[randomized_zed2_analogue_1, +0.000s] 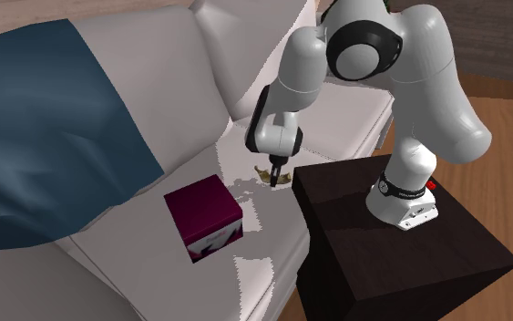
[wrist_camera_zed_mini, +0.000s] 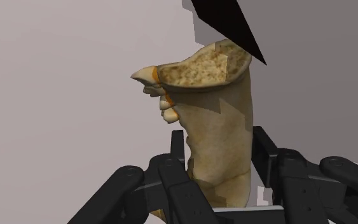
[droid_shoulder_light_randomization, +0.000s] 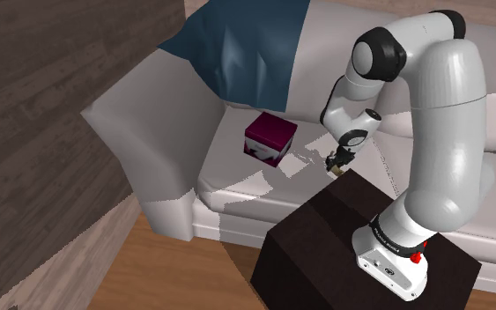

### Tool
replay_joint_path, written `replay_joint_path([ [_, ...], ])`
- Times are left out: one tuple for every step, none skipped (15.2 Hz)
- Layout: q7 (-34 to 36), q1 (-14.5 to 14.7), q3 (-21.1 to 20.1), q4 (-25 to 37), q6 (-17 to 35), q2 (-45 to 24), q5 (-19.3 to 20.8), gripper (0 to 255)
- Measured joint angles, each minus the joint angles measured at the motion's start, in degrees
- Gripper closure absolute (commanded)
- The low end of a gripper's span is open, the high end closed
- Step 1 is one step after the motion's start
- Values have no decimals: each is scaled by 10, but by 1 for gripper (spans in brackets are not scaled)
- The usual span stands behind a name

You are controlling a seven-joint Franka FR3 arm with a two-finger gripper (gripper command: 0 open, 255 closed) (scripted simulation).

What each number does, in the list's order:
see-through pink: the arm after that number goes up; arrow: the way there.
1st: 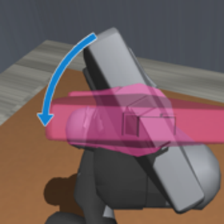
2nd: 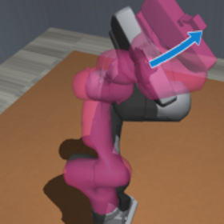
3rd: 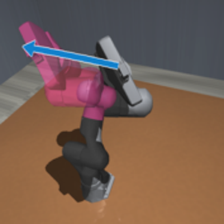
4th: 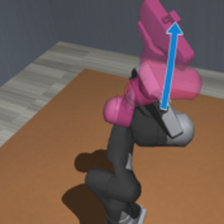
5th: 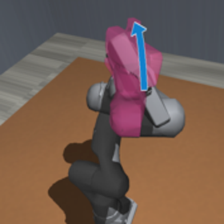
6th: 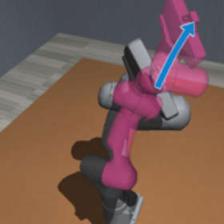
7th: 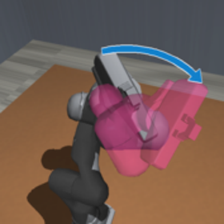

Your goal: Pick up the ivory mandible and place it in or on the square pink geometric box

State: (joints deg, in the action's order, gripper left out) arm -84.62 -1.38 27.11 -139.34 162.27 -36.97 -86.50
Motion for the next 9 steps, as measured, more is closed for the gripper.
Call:
replay_joint_path([
  [8, 4, 3, -6, 0, 8, 9, 255],
  [17, 8, 8, -13, -1, 18, 21, 255],
  [30, 13, 15, -20, -1, 28, 36, 255],
  [42, 18, 22, -25, -2, 37, 52, 255],
  [55, 25, 29, -31, -2, 47, 67, 255],
  [65, 30, 36, -38, -2, 57, 79, 255],
  [77, 37, 42, -45, -2, 66, 93, 255],
  [92, 45, 50, -51, -2, 77, 109, 255],
  [105, 52, 59, -56, -3, 86, 125, 255],
])
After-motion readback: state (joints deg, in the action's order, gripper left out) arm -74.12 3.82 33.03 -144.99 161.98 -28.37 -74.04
